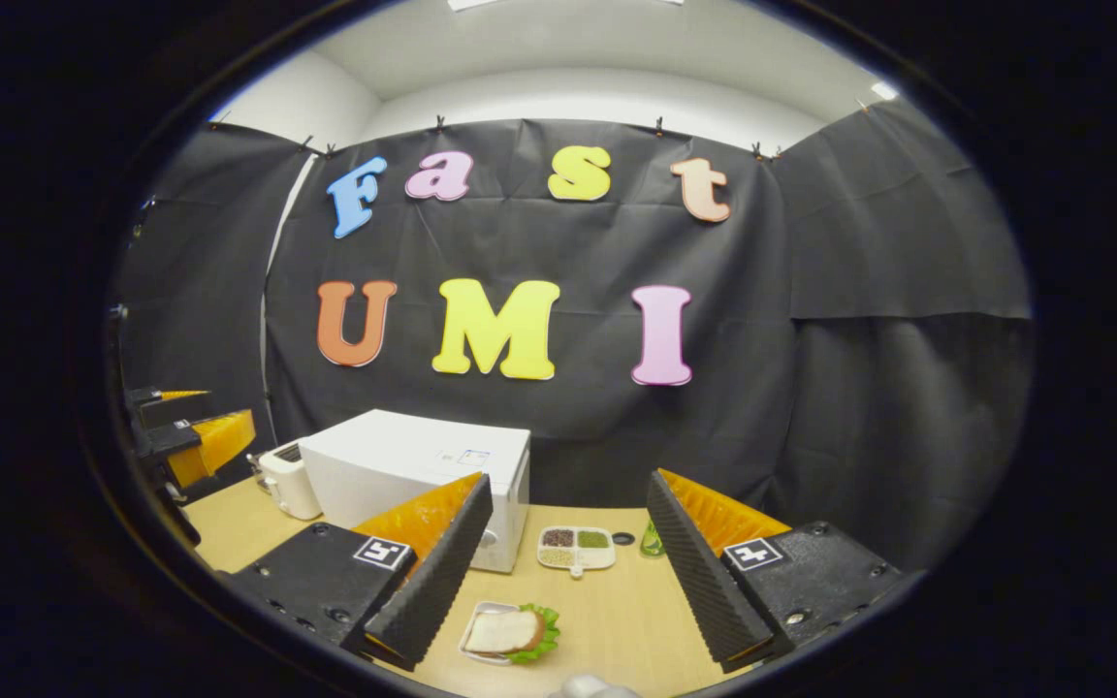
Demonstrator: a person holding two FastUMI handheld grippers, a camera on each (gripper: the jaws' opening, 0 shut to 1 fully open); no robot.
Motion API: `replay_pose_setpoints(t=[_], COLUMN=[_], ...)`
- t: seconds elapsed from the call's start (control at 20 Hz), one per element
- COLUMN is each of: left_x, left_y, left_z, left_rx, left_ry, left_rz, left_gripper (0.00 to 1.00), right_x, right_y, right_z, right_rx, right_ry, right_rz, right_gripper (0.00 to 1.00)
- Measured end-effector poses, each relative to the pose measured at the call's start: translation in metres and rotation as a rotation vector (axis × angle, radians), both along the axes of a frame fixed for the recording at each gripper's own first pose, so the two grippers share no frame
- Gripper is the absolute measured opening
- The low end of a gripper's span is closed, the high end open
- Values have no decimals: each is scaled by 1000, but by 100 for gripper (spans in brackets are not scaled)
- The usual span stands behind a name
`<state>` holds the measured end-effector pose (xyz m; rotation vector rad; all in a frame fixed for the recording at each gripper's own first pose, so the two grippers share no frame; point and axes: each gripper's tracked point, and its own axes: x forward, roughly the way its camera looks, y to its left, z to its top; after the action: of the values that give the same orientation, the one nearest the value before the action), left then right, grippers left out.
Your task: Open the microwave oven with the left hand, put the food in, and close the microwave oven.
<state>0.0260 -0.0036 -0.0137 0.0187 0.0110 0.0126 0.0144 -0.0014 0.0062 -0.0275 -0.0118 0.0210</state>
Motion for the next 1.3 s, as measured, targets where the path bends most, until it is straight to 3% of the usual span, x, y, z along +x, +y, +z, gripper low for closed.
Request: replay_pose_setpoints(t=[0.05, 0.15, 0.2, 0.25, 0.3, 0.35, 0.4, 0.65, 0.8, 0.85, 1.05, 1.1, 1.15, 1.3], left_x=[4, 12, 18, 24, 32, 39, 47, 99, 133, 144, 180, 187, 192, 202], left_y=[-3, -15, -23, -30, -39, -47, -56, -103, -125, -129, -145, -146, -148, -149], left_z=[-5, -14, -20, -25, -33, -41, -49, -105, -154, -170, -208, -212, -216, -225], left_rx=[10, 10, 7, 3, -2, -6, -10, -14, 6, 1, -40, -43, -41, -58], left_ry=[5, 6, 9, 11, 13, 21, 27, 79, 132, 154, 202, 204, 204, 216], left_rz=[-1, -21, -33, -47, -60, -73, -87, -142, -160, -159, -139, -130, -123, -109], left_gripper=[96, 96, 96, 96, 96, 96, 96, 96, 96, 97, 96, 92, 88, 67], right_x=[1, 3, 4, 3, 2, 1, -2, -16, -23, -25, -38, -40, -43, -49], right_y=[0, -5, -12, -20, -27, -35, -42, -69, -85, -89, -103, -105, -107, -114], right_z=[-2, -8, -9, -9, -7, -7, -5, -1, -9, -9, -17, -19, -20, -21], right_rx=[13, 26, 24, 23, 21, 13, 2, -11, -20, -23, -31, -33, -38, -49], right_ry=[7, 27, 37, 41, 44, 48, 51, 56, 82, 89, 124, 133, 139, 146], right_rz=[6, 7, -6, -19, -34, -53, -70, -134, -177, -191, -241, -247, -258, -278], right_gripper=[100, 96, 100, 96, 100, 96, 100, 96, 100, 96, 100, 96, 100, 96])
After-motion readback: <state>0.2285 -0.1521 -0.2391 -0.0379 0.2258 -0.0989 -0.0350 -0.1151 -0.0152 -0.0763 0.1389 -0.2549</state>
